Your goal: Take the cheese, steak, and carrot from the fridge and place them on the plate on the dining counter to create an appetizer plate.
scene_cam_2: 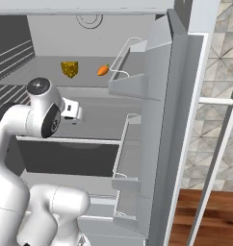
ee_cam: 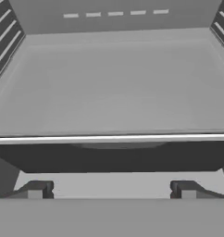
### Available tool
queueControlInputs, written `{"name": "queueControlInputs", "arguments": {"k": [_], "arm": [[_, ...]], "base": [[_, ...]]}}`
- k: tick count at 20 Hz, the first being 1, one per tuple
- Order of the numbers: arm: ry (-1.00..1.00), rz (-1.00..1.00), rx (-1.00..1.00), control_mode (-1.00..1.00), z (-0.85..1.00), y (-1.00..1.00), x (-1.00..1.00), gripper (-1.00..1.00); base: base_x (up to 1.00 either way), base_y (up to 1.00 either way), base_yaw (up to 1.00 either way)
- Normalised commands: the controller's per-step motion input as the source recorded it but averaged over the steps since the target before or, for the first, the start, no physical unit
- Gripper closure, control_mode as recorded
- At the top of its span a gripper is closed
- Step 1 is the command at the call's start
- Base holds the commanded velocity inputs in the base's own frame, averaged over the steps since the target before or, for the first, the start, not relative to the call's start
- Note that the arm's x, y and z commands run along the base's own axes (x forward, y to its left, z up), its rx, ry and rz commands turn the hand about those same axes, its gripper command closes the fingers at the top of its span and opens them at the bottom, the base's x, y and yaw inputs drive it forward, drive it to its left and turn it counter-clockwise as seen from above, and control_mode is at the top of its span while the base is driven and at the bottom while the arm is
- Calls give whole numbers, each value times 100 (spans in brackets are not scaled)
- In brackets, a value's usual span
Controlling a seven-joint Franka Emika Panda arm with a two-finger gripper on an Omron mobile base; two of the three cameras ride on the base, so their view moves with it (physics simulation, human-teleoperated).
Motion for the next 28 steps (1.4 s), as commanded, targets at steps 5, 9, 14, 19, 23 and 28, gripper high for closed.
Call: {"name": "queueControlInputs", "arguments": {"k": [5, 9, 14, 19, 23, 28], "arm": [[-9, 8, 0, -100, 50, 14, 44, -100], [-8, 14, 0, -100, 48, 12, 48, -100], [-6, 12, 0, -100, 52, 10, 43, -100], [0, 2, 0, -100, 44, 13, 45, -100], [-1, 0, 0, -100, 5, 18, 57, -100], [-4, 0, 0, -100, 0, 9, 57, -100]], "base": [[0, 0, 0], [0, 0, 0], [0, 0, 0], [0, 0, 0], [0, 0, 0], [0, 0, 0]]}}
